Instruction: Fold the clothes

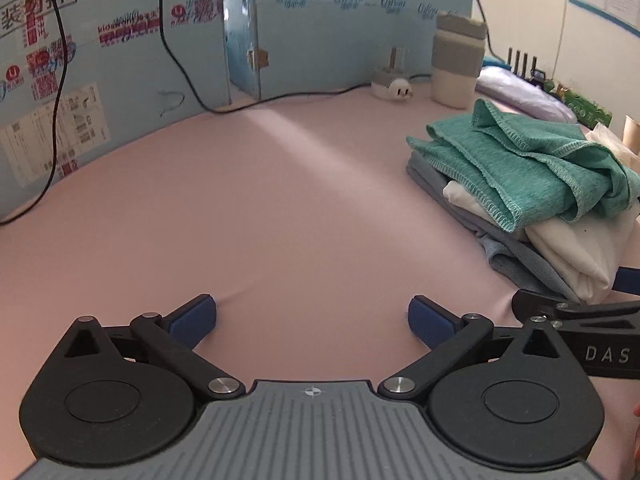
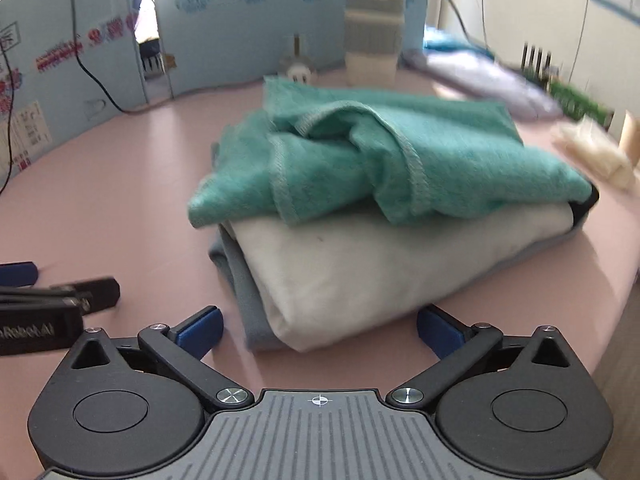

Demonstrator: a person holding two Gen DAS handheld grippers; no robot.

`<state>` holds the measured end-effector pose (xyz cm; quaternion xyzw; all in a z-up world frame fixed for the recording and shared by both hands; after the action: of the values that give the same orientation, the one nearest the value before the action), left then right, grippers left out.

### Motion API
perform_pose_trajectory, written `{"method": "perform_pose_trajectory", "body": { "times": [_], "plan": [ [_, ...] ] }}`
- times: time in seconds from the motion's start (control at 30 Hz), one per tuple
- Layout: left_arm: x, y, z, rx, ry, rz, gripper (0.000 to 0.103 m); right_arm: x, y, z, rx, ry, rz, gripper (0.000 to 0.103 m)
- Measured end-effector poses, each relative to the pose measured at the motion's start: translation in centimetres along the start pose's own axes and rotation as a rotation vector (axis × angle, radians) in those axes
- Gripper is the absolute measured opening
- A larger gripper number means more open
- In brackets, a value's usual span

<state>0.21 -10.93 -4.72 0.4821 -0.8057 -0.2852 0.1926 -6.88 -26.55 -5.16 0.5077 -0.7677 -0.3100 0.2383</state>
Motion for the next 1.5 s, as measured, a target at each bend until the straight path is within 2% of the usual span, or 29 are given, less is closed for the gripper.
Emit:
{"method": "perform_pose_trajectory", "body": {
  "times": [0.13,0.6,0.73,0.83,0.93,1.1,1.3,1.5],
  "plan": [
    [-0.2,-0.4,-0.4,0.03,0.011,0.008,0.103,0.0,0.1,0.3,0.119,-0.036,0.037,0.103],
    [0.1,-0.3,-0.4,0.057,0.019,0.014,0.103,0.3,0.4,0.3,0.17,-0.058,0.024,0.103],
    [0.3,-0.4,-0.4,0.048,0.007,0.004,0.103,0.8,0.9,0.4,0.205,-0.108,-0.033,0.103],
    [0.2,-0.4,-0.4,0.046,0.015,0.009,0.103,1.9,1.6,0.5,0.26,-0.21,-0.116,0.103],
    [0.1,-0.4,-0.4,0.045,0.019,0.012,0.103,2.1,1.8,0.6,0.266,-0.231,-0.119,0.103],
    [0.1,-0.5,-0.4,0.044,0.022,0.013,0.103,1.7,1.9,0.7,0.255,-0.195,-0.083,0.103],
    [0.2,-0.5,-0.3,0.045,0.025,0.011,0.103,2.7,2.3,1.1,0.277,-0.254,-0.047,0.103],
    [0.1,-0.5,-0.3,0.044,0.024,0.013,0.103,2.7,2.1,1.0,0.264,-0.247,-0.009,0.103]
  ]
}}
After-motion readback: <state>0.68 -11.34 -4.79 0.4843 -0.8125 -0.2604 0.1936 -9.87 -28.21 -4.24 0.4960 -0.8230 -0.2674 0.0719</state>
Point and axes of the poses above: each gripper's, at about its wrist camera, not at the fingertips, and y roughly against the way its jaws point, x to its right, z to its underside, the point moved 9 cm from there along -y, roughly the way its jaws point, and after that the axes turned 3 degrees about y, right-handed, at the moved point
